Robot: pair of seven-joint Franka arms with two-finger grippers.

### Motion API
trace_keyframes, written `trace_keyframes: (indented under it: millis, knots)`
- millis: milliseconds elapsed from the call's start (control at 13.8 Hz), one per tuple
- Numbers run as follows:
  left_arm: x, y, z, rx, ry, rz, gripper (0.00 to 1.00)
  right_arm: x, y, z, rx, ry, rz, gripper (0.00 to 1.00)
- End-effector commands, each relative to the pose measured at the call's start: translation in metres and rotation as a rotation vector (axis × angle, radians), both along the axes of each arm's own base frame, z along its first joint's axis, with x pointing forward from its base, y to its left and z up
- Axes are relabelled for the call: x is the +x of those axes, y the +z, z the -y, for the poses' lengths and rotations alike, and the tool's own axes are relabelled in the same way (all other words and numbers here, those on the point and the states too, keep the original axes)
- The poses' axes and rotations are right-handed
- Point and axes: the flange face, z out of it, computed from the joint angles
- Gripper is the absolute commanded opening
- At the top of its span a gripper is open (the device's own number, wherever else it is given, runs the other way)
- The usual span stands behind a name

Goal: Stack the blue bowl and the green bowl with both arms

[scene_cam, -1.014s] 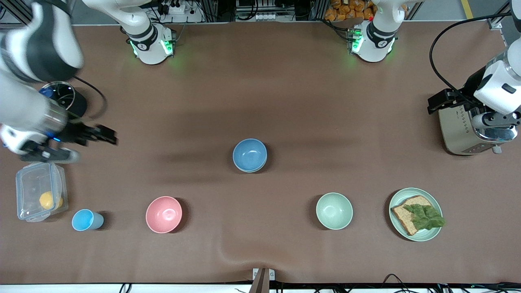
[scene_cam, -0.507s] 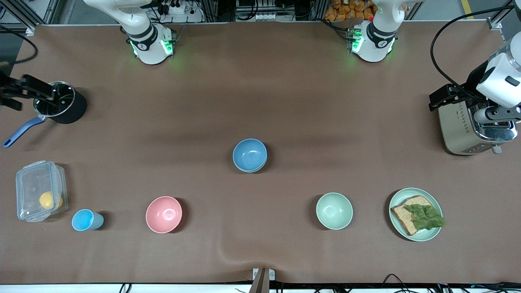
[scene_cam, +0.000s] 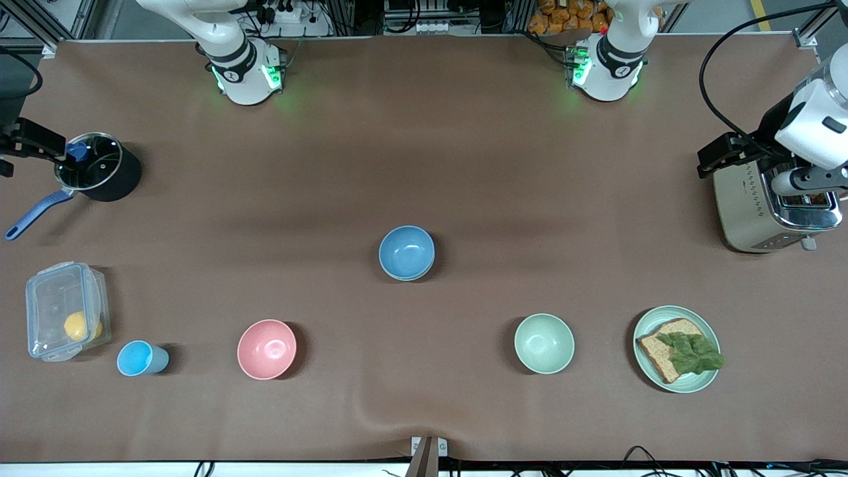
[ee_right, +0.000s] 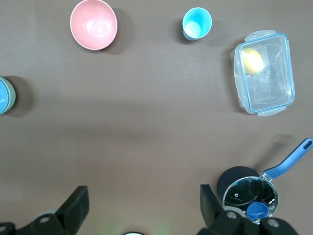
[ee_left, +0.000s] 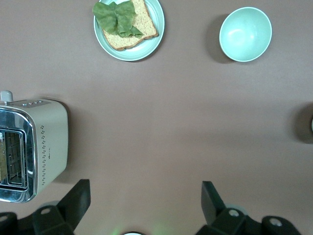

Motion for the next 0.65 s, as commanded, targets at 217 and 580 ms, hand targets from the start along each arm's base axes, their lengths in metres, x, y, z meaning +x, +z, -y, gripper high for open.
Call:
trace_keyframes:
  millis: [217,580]
  knots:
    - [-0.0096,0.009,-0.0004,-0.003,0.005,0.016,1.0,-0.0045,0.0081,-0.0006,-0.022,-0.011,0.004,1.0]
    - [-0.0093,0.0091,-0.0011,-0.011,0.004,0.016,1.0,-0.0055,0.0087,0.0016,-0.02,-0.015,0.003,1.0]
